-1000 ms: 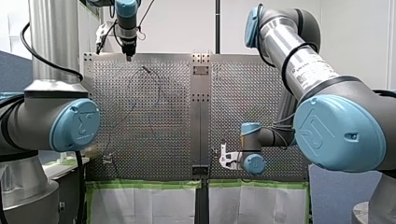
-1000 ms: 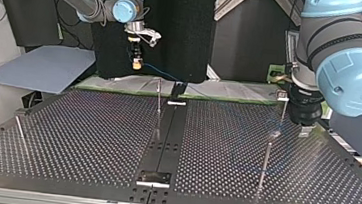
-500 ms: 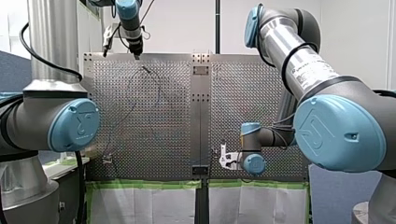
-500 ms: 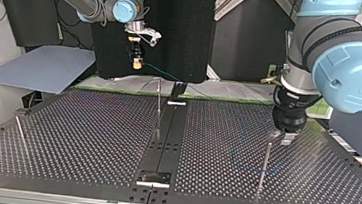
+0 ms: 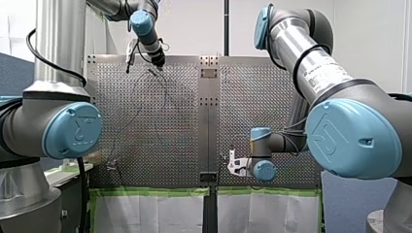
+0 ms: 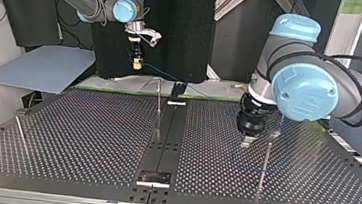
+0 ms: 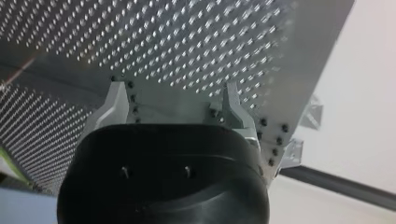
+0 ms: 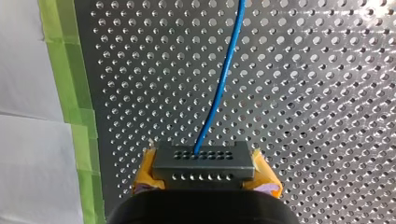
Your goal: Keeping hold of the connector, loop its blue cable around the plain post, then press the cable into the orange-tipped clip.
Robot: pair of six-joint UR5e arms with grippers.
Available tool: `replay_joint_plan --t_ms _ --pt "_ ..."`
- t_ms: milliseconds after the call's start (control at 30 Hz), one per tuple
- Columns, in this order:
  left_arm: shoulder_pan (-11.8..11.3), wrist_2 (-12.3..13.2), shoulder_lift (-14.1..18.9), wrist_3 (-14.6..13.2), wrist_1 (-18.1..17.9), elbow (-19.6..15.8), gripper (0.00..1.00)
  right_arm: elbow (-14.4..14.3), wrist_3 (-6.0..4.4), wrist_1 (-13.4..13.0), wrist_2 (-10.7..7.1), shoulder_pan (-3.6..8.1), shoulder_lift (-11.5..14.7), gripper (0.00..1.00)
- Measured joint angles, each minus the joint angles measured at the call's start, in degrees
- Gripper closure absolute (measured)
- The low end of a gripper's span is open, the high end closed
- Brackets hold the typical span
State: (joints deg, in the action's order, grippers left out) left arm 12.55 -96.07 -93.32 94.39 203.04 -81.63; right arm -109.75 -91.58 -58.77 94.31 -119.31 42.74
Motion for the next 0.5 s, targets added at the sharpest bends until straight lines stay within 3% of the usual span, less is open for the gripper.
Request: replay_joint_plan --t_ms 200,500 --pt "1.42 2.78 -1.38 0.64 -3.38 -0.02 0.00 0.01 -0.02 -0.27 0.00 0.00 0.00 1.00" --pt "2.75 -0.90 -5.80 -2.43 -8.37 0.00 0.00 -0.01 -0.02 -0.44 0.00 0.00 -0.04 1.00"
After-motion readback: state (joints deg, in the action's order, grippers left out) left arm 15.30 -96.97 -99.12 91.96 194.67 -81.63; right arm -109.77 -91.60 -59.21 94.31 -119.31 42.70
